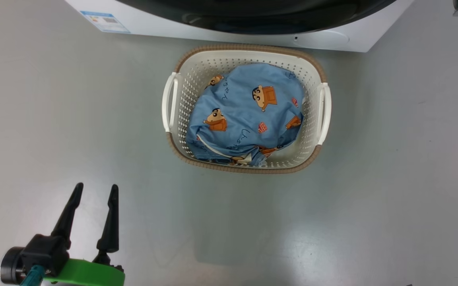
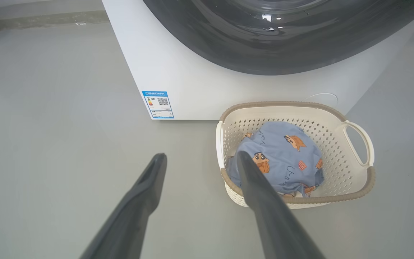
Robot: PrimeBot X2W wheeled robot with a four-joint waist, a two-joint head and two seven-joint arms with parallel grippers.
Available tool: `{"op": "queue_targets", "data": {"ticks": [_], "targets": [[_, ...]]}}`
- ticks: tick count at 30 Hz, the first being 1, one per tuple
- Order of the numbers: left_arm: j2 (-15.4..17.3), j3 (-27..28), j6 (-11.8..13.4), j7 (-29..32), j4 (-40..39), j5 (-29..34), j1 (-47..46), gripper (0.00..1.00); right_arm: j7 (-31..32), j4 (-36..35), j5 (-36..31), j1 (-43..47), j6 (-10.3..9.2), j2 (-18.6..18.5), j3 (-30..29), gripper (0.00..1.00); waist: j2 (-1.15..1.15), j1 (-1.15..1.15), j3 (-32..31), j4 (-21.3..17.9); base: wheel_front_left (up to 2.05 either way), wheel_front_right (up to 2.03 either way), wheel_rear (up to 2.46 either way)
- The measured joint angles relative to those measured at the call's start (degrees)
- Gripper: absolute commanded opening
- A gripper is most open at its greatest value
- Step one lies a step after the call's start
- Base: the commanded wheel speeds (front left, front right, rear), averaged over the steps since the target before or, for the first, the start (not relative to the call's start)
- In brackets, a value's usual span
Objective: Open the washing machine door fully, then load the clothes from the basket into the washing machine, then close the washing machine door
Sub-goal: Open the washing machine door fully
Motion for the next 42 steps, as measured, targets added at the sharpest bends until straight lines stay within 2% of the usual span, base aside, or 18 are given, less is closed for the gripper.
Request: {"op": "queue_targets", "data": {"ticks": [14, 26, 37, 42], "targets": [[0.0, 0.97, 0.0, 0.0, -0.01, -0.03, -0.01, 1.0, 1.25, -1.98, 0.09, 0.43, 0.01, 1.24, 2.63, 0.0, 0.0, 0.0, -1.31, -2.45, 0.0, 0.0, 0.0], [0.0, 1.88, 0.0, -0.01, 0.01, -0.02, 0.0, 1.0, 3.12, -3.19, 0.65, 4.31, 0.03, 2.04, 4.55, 0.0, 0.0, 0.0, -3.63, -3.84, 0.0, 0.0, 0.0], [0.0, 2.85, 0.01, 0.0, 0.37, 0.15, 0.29, 1.0, 6.24, -4.63, 0.78, 9.67, 0.1, 5.47, 8.79, 0.0, 0.0, 0.0, -7.16, -5.68, 0.0, 0.0, 0.0], [0.0, 2.87, 0.02, -0.01, 0.52, 0.15, 0.8, 1.0, 7.61, -5.65, 1.64, 12.38, 0.1, 5.94, 10.06, 0.0, 0.0, 0.0, -9.18, -6.31, 0.0, 0.0, 0.0]]}}
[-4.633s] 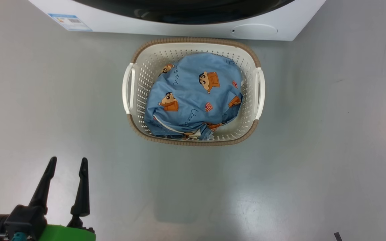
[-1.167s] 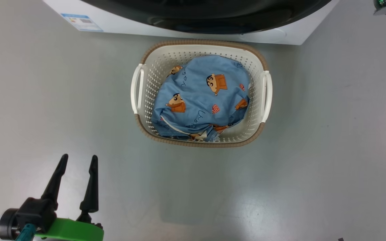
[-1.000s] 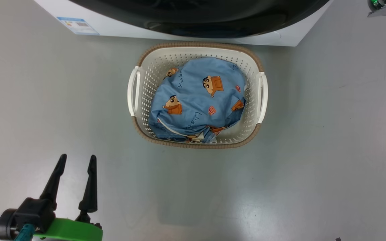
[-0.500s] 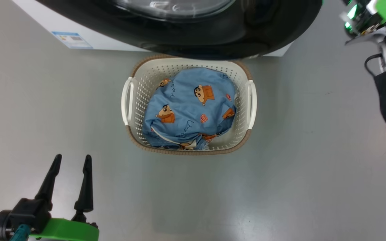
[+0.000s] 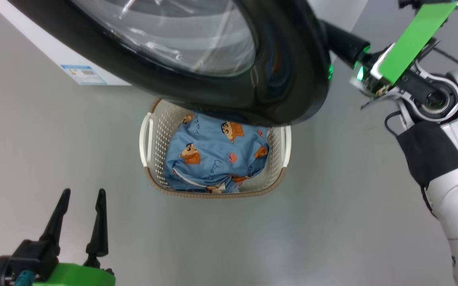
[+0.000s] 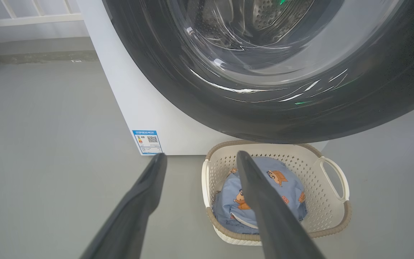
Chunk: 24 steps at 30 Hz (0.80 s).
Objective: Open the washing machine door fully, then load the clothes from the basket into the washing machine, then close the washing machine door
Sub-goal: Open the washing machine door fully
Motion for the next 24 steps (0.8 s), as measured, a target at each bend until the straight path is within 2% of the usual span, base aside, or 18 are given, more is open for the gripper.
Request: {"op": "queue_targets", "data": {"ticks": [10, 24], "targets": [[0.04, -0.43, 1.19, 0.01, 0.09, -0.24, 2.04, 1.0, 3.26, -4.26, 0.43, 6.27, 0.0, 0.93, 2.61, 0.0, 0.0, 0.0, -4.14, -0.5, 0.0, 0.0, 0.0], [0.07, -2.86, 4.0, 0.01, -0.04, -2.14, 3.69, 1.0, 3.68, -8.98, 0.86, 14.58, 0.0, 5.36, 5.59, 0.0, 0.0, 0.0, -8.81, 0.58, 0.0, 0.0, 0.0]]}}
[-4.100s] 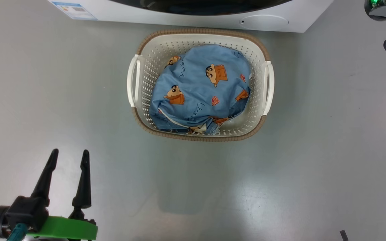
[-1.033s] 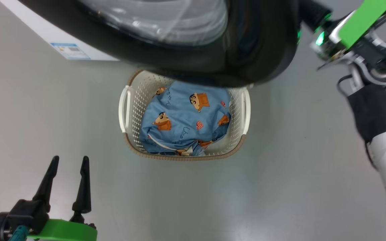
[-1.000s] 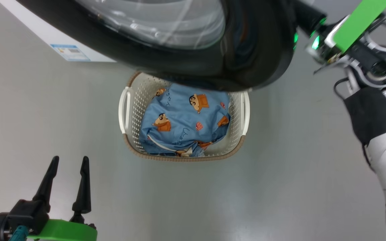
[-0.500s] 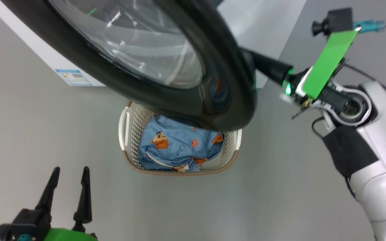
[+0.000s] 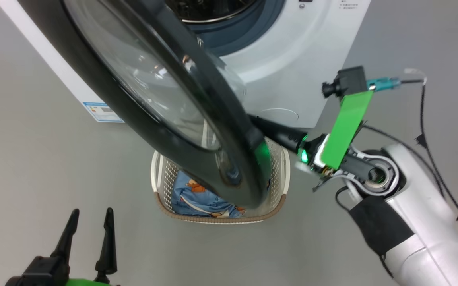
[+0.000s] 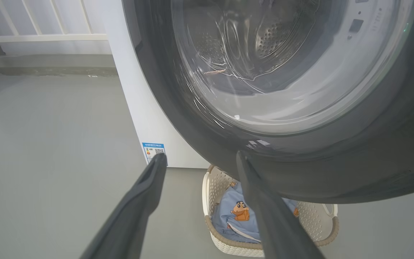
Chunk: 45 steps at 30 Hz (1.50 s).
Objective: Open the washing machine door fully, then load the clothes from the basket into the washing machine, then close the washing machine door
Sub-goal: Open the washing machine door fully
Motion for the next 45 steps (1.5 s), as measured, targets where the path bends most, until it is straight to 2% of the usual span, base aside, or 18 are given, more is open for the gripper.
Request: {"op": "queue_targets", "data": {"ticks": [16, 29, 38, 45], "targets": [[0.03, -2.85, 1.72, 0.0, -0.05, -2.2, 0.58, 1.0, 0.09, 0.07, 0.41, 3.99, 0.0, 4.26, 7.76, 0.0, 0.0, 0.0, -2.55, 3.61, 0.0, 0.0, 0.0], [0.04, -4.27, 2.63, 0.0, 0.01, -2.93, 1.96, 1.0, -4.58, 0.18, 6.33, 5.23, 0.0, 4.54, 15.69, 0.0, 0.0, 0.0, -4.92, 7.59, 0.0, 0.0, 0.0], [0.07, -4.64, 2.75, 0.0, 0.04, -2.92, 3.07, 1.0, -7.56, 0.52, 8.28, 5.25, 0.0, 4.52, 18.3, 0.0, 0.0, 0.0, -6.78, 9.1, 0.0, 0.0, 0.0], [0.08, -4.68, 3.14, 0.0, 0.03, -2.92, 3.35, 1.0, -8.81, 0.43, 7.87, 6.53, 0.0, 4.63, 18.2, 0.0, 0.0, 0.0, -7.97, 8.98, 0.0, 0.0, 0.0]]}}
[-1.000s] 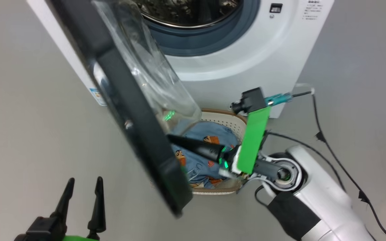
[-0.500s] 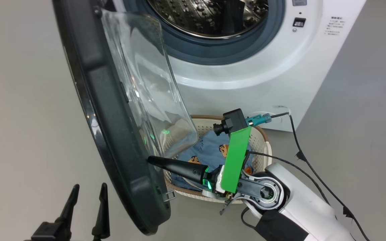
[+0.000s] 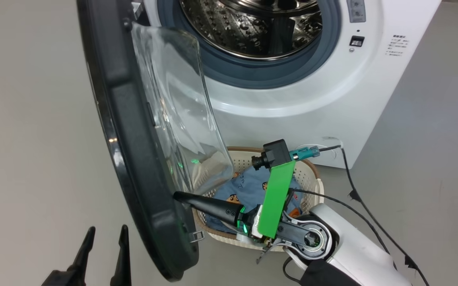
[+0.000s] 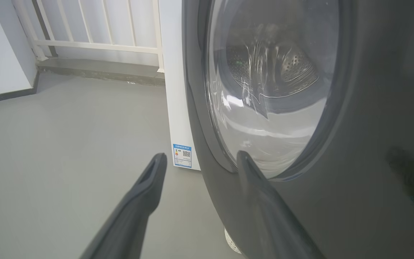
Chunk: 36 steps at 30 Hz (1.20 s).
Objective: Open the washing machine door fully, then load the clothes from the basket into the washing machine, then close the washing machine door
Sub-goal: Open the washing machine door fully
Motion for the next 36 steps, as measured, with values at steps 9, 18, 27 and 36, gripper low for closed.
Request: {"op": "queue_targets", "data": {"ticks": [9, 18, 27, 36], "targets": [[0.02, 1.57, 0.53, 0.0, -0.12, 0.0, 0.89, 1.0, -3.07, -6.99, -7.21, 3.7, 0.0, -1.58, -3.77, 0.89, 0.0, 0.0, -1.56, -1.54, 0.0, 0.0, 0.0], [0.03, 3.04, 0.52, 0.0, -0.58, -0.05, 1.98, 1.0, -22.07, -13.99, -23.18, 6.8, 0.0, -11.22, -2.91, 1.0, 0.0, 0.0, -3.27, -3.1, 0.0, 0.0, 0.0], [0.05, 4.82, 1.01, 0.0, -0.55, 0.22, 4.13, 1.0, -41.63, -6.02, -46.26, 12.64, 0.01, -19.29, -4.25, 1.0, 0.0, 0.0, -4.9, -5.73, 0.0, 0.0, 0.0], [0.08, 6.17, 1.08, 0.0, -0.57, 0.63, 4.32, 1.0, -41.68, -12.15, -64.83, 27.21, 0.01, -11.27, -24.52, 1.0, 0.0, 0.0, -5.09, -8.18, 0.0, 0.0, 0.0]]}}
